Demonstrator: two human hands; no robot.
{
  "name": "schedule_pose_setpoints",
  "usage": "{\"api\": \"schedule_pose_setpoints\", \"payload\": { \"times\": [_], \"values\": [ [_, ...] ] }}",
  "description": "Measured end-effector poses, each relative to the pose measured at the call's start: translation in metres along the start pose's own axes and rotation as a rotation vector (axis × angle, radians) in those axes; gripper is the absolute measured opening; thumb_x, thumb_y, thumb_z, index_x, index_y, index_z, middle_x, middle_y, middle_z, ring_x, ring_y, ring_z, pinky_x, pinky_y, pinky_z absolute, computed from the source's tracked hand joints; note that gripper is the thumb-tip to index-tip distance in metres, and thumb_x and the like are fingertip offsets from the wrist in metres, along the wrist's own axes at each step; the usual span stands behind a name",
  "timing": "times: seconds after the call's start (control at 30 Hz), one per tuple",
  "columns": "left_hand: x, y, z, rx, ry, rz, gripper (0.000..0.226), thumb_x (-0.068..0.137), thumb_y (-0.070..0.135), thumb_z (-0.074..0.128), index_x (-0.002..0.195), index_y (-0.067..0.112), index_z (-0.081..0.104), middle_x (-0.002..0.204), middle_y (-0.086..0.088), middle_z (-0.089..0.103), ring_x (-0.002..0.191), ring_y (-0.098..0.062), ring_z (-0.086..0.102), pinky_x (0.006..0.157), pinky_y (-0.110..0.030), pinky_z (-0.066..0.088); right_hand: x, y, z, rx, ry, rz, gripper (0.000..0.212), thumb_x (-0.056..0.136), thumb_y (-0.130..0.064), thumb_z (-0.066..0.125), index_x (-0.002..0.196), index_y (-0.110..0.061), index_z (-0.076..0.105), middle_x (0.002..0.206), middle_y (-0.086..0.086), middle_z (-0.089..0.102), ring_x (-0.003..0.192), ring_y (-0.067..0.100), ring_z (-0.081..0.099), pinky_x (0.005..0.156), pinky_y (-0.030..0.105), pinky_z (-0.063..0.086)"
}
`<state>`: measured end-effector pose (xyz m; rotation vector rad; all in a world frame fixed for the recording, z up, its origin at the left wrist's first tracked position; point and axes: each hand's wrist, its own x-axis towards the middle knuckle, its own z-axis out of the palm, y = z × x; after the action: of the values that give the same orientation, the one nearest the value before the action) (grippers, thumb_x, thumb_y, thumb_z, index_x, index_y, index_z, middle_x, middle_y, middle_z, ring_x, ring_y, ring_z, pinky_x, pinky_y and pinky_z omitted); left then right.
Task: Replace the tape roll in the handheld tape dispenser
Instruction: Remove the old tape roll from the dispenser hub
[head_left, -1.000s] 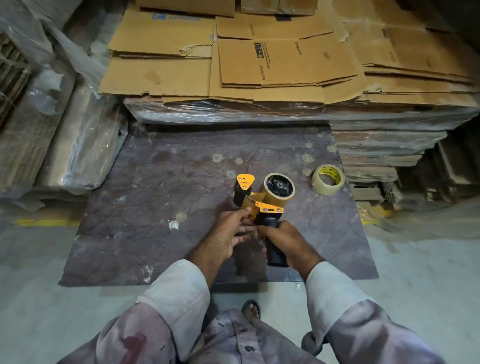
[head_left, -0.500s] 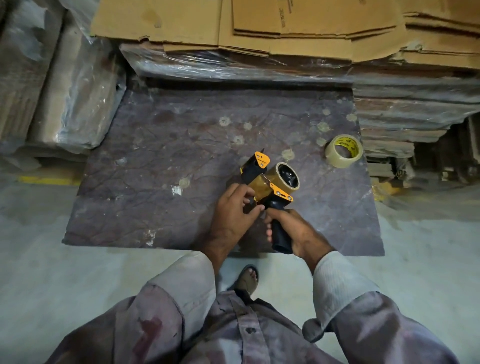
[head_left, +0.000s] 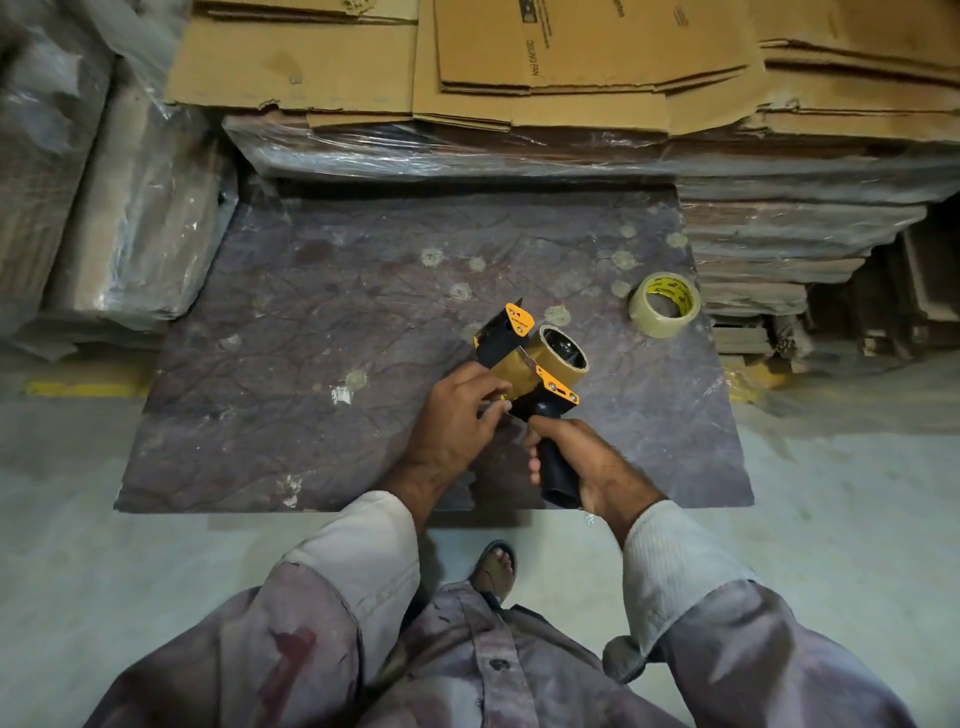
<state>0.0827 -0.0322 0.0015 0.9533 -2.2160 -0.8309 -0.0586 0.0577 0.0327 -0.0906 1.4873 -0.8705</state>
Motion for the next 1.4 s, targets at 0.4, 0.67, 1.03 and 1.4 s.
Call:
{"api": "schedule_pose_setpoints", "payload": {
  "times": [0.4, 0.67, 1.03, 1.4],
  "values": [
    [0.008, 0.0, 0.005, -0.061, 0.062, -0.121, 0.005, 0.08, 0.005, 0.069, 0.079, 0.01, 0.067, 0.081, -0.003, 0.066, 0.07, -0.013, 0.062, 0.066, -0.019, 0.054, 0.006, 0.008, -0.013, -0.166, 0.122, -0.13, 0.011, 0.088, -0.012, 0.069, 0.083, -0.004, 0.064, 0.061, 0.011, 0.06, 0.047, 0.023, 0.06, 0.048, 0.03, 0.052],
    [0.002, -0.042, 0.015, -0.859, 0.176, -1.046, 0.011, 0.095, -0.007, 0.056, 0.101, 0.001, 0.061, 0.09, -0.02, 0.071, 0.065, -0.019, 0.073, 0.063, -0.027, 0.062, 0.05, 0.026, -0.029, -0.856, 0.438, -0.284, 0.032, 0.077, -0.042, 0.075, 0.092, -0.014, 0.073, 0.083, 0.006, 0.075, 0.08, 0.024, 0.07, 0.066, 0.026, 0.046],
    [-0.01, -0.074, 0.035, -1.013, 0.083, -1.158, 0.032, 0.088, -0.019, 0.052, 0.113, -0.004, 0.065, 0.11, -0.024, 0.071, 0.099, -0.029, 0.072, 0.087, -0.03, 0.06, 0.083, 0.05, -0.03, -0.976, 0.514, -0.337, 0.068, 0.076, -0.064, 0.069, 0.118, -0.013, 0.053, 0.114, 0.016, 0.067, 0.105, 0.038, 0.066, 0.082, 0.043, 0.055],
    [-0.007, -0.071, 0.034, -0.354, -0.033, -0.789, 0.016, 0.081, 0.009, 0.078, 0.075, 0.023, 0.07, 0.077, 0.002, 0.071, 0.074, -0.013, 0.063, 0.074, -0.03, 0.052, 0.087, 0.014, -0.012, -1.379, 0.324, -0.808, 0.037, 0.085, -0.034, 0.068, 0.121, -0.025, 0.065, 0.121, 0.003, 0.065, 0.114, 0.029, 0.059, 0.095, 0.041, 0.043]
  ]
}}
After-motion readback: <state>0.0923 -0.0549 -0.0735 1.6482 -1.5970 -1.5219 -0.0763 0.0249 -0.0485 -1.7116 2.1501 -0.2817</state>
